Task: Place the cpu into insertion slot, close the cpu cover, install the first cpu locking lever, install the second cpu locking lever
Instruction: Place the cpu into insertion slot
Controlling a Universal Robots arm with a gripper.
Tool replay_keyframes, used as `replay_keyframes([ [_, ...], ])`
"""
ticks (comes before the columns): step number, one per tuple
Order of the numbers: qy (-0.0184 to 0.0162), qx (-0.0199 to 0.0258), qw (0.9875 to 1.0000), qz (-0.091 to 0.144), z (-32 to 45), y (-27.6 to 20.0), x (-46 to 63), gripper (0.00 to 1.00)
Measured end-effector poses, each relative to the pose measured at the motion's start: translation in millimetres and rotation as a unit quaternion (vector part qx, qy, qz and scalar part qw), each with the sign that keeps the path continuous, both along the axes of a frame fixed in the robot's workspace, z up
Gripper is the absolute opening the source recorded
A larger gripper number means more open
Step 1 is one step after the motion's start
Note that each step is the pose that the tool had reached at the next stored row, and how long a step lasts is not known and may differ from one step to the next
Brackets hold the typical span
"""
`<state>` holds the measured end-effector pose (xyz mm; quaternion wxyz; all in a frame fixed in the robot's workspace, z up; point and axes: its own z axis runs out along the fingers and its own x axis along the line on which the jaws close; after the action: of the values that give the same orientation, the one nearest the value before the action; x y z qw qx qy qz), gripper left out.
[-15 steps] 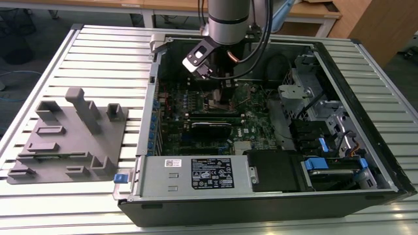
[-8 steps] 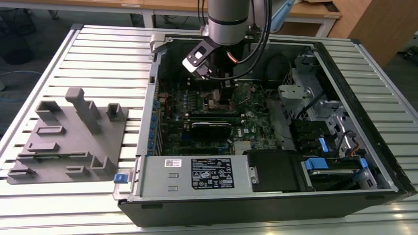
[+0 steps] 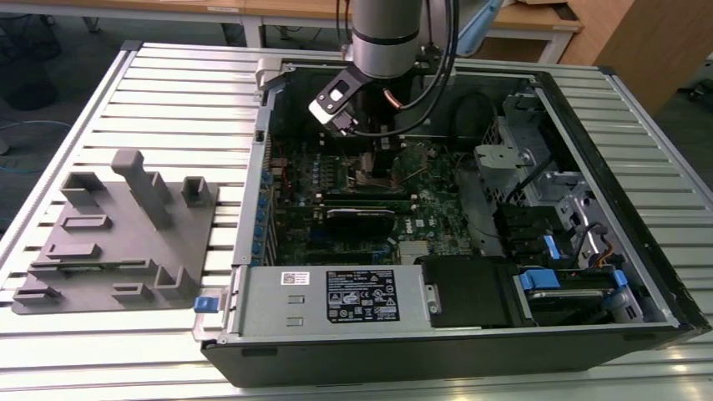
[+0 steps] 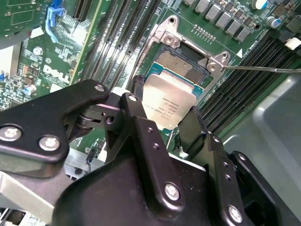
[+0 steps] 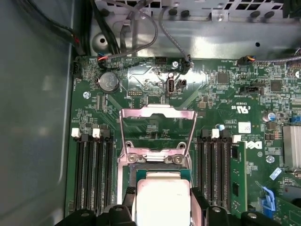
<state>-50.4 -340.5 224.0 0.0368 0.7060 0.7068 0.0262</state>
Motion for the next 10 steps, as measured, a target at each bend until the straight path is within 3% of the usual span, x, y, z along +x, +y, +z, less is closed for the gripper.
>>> replay_keyframes([
  [10, 0.0000, 0.0000, 1.0000, -0.005, -2.4, 0.8, -0.1, 0.54],
])
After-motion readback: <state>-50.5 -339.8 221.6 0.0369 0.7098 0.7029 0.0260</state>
